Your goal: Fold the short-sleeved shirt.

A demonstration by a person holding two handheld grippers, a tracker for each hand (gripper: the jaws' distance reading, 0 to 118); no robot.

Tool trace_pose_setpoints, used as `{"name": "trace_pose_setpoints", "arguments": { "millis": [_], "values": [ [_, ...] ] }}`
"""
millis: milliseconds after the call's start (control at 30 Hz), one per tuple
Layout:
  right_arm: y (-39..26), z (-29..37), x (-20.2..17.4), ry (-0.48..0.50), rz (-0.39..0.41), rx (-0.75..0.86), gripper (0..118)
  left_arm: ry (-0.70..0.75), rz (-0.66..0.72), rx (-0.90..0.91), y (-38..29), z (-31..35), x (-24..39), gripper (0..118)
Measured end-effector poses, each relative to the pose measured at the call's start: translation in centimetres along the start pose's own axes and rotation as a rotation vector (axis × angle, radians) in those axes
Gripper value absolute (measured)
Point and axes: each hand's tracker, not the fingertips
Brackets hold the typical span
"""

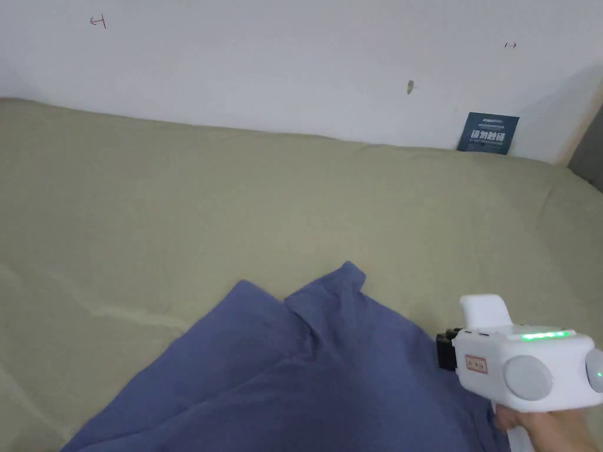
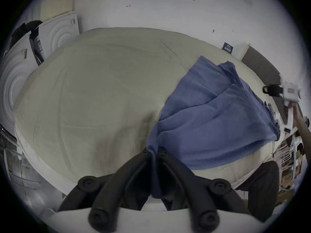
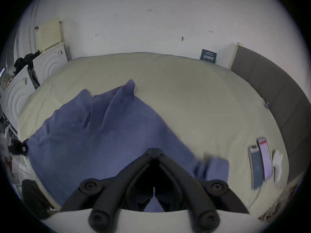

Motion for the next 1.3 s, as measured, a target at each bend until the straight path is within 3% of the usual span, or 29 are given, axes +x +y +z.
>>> {"name": "trace_pose_setpoints", "arguments": {
  "millis": [133, 167, 200, 233, 267, 300, 333, 467, 600, 633, 667, 700, 733, 900, 1067, 1300],
  "values": [
    [2.7, -4.8, 0.9, -0.022, 0.001, -0.055, 4, -0.017, 0.021, -0.008, 0.2, 0.0, -0.2, 6],
    [3.2, -5.7, 1.0, -0.023, 0.001, -0.060, 24, -0.019, 0.023, -0.009, 0.3, 0.0, -0.2, 6],
    [3.6, -6.4, 1.2, -0.016, -0.001, -0.077, 63, -0.018, 0.021, -0.011, 0.5, 0.2, 0.3, 6],
    [3.8, -7.2, 1.4, -0.012, 0.006, -0.121, 116, -0.017, 0.018, -0.012, 0.6, 0.3, 0.5, 6],
    [3.8, -8.1, 1.4, -0.008, 0.012, -0.181, 114, -0.016, 0.016, -0.013, 0.7, 0.3, 0.7, 6],
    [3.3, -8.4, 1.5, -0.005, 0.004, -0.099, 107, -0.014, 0.012, -0.016, 0.7, 0.2, 0.7, 6],
    [3.0, -9.0, 1.5, -0.001, 0.024, -0.152, 105, -0.015, 0.010, -0.016, 0.6, 0.0, 0.2, 6],
    [1.8, -10.2, 0.7, -0.031, 0.074, -0.259, 106, -0.014, 0.011, -0.021, 0.5, -0.4, -0.2, 6],
    [2.0, -9.5, 1.2, 0.018, 0.013, -0.245, 97, -0.008, 0.010, -0.025, 0.5, -0.5, -0.2, 6],
    [2.1, -8.8, 1.3, 0.025, 0.028, -0.236, 82, -0.007, 0.011, -0.027, 0.6, -0.5, -0.2, 6],
    [2.7, -7.7, 1.1, 0.024, 0.050, -0.225, 58, -0.006, 0.011, -0.029, 0.7, -0.4, -0.2, 6],
    [2.8, -6.7, 1.1, 0.038, 0.063, -0.212, 9, -0.004, 0.008, -0.034, 0.8, -0.4, -0.2, 6],
    [2.4, -5.7, 0.9, 0.057, 0.058, -0.179, 0, -0.001, 0.008, -0.036, 0.8, -0.4, -0.2, 7],
    [3.7, 1.8, 0.7, 0.021, 0.102, -0.042, 0, 0.013, -0.024, -0.003, 1.8, 1.6, 0.5, 7],
    [6.3, 12.5, 1.0, -0.014, 0.128, 0.137, 0, -0.074, 0.011, 0.138, 6.7, 6.7, 1.7, 6],
    [10.2, 27.4, 4.1, -0.101, 0.077, 0.384, 0, -0.085, -0.038, 0.322, 17.1, 14.6, 7.3, 6]
  ]
}}
